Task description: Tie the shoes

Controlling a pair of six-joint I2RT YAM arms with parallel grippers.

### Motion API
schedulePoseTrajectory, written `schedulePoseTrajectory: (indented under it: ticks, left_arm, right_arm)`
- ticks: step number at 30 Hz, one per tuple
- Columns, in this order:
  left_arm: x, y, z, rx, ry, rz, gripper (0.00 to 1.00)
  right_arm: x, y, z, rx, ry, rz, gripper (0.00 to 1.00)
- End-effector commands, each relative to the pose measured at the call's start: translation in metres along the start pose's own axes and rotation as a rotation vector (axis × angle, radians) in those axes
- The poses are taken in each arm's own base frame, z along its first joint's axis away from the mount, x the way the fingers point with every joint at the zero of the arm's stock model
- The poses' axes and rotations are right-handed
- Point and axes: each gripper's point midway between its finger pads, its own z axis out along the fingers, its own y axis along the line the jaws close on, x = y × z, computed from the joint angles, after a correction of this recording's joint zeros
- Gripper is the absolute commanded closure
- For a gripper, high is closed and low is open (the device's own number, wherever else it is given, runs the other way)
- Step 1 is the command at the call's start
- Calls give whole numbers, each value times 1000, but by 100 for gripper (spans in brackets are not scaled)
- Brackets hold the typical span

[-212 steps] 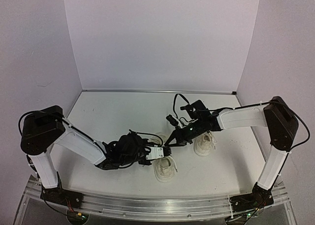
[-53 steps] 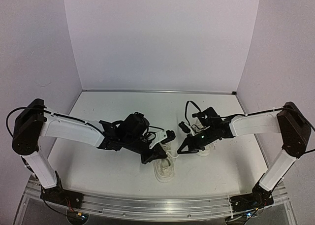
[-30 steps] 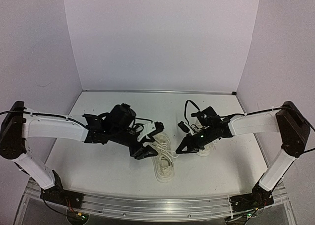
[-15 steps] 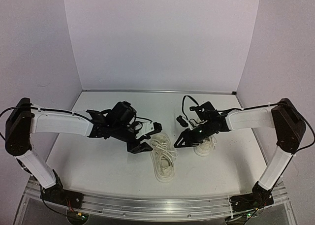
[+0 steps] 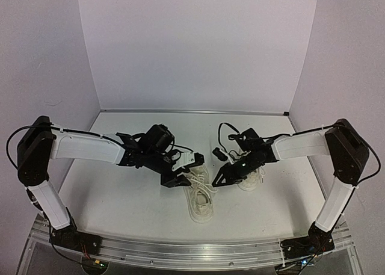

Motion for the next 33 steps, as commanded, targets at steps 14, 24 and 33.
schedulePoseTrajectory:
  ticks: [14,24,33]
  left_arm:
    - [-21,-2,1,55,-48,24,84]
    - [-14,9,-12,-53,-29,-2,100]
    - [-2,12,-20,-101,-2,-33,100]
  right_arm:
    - [-7,7,17,36,36,-75,69]
    - [-9,11,20,50,47,-90,70]
    - [-10,12,22,59,58,-94,74]
